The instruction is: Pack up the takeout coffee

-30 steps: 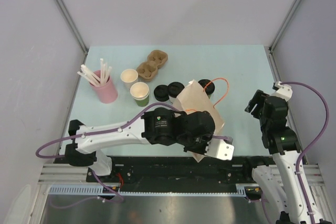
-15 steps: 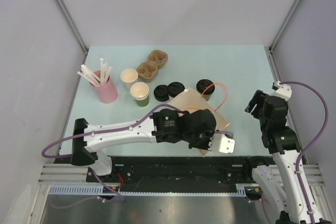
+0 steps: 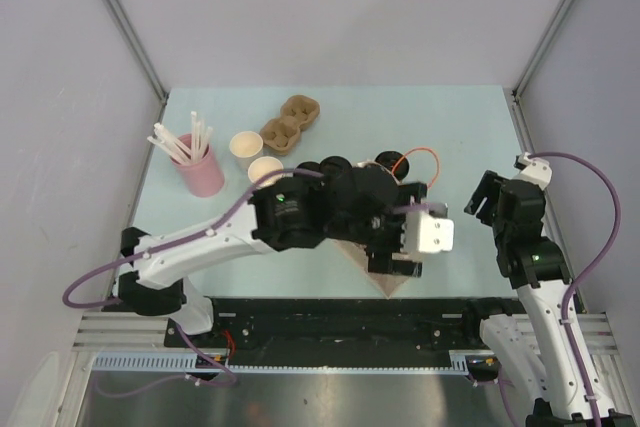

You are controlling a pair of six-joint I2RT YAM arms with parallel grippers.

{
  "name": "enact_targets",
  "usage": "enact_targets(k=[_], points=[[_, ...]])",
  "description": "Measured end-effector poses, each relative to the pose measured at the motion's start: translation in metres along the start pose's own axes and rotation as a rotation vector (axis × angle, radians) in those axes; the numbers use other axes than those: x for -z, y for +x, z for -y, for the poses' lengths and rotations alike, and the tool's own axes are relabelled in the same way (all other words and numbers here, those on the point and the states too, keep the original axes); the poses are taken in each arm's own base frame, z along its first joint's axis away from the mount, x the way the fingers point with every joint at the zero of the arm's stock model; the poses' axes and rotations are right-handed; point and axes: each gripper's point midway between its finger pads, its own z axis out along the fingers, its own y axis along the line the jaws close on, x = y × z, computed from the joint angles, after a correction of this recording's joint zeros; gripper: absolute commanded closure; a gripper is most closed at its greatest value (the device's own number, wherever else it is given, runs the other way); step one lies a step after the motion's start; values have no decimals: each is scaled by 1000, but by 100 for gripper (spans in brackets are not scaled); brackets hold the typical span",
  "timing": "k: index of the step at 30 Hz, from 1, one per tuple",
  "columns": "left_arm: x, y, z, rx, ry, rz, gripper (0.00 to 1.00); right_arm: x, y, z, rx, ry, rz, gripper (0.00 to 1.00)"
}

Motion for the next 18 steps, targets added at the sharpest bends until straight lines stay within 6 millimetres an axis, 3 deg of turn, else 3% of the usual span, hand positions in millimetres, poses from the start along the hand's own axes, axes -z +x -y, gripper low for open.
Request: enact_targets(k=[4, 8, 10, 13, 16, 18], points=[[50, -41, -46, 44, -131, 139, 6, -1, 2, -2, 8, -8, -10, 27], [101, -41, -110, 144, -315, 198, 9, -2, 3, -3, 11, -14, -18, 26], [127, -24, -151, 217, -432, 197, 11, -2, 3, -4, 11, -18, -19, 27], [161, 16, -211, 324, -611, 153, 13, -2, 4, -5, 14, -29, -23, 26], [176, 68, -256, 423, -727, 70, 25, -1, 5, -7, 18, -39, -27, 26], [171, 102, -279, 482, -763, 12, 32, -1, 6, -9, 21, -49, -31, 26]])
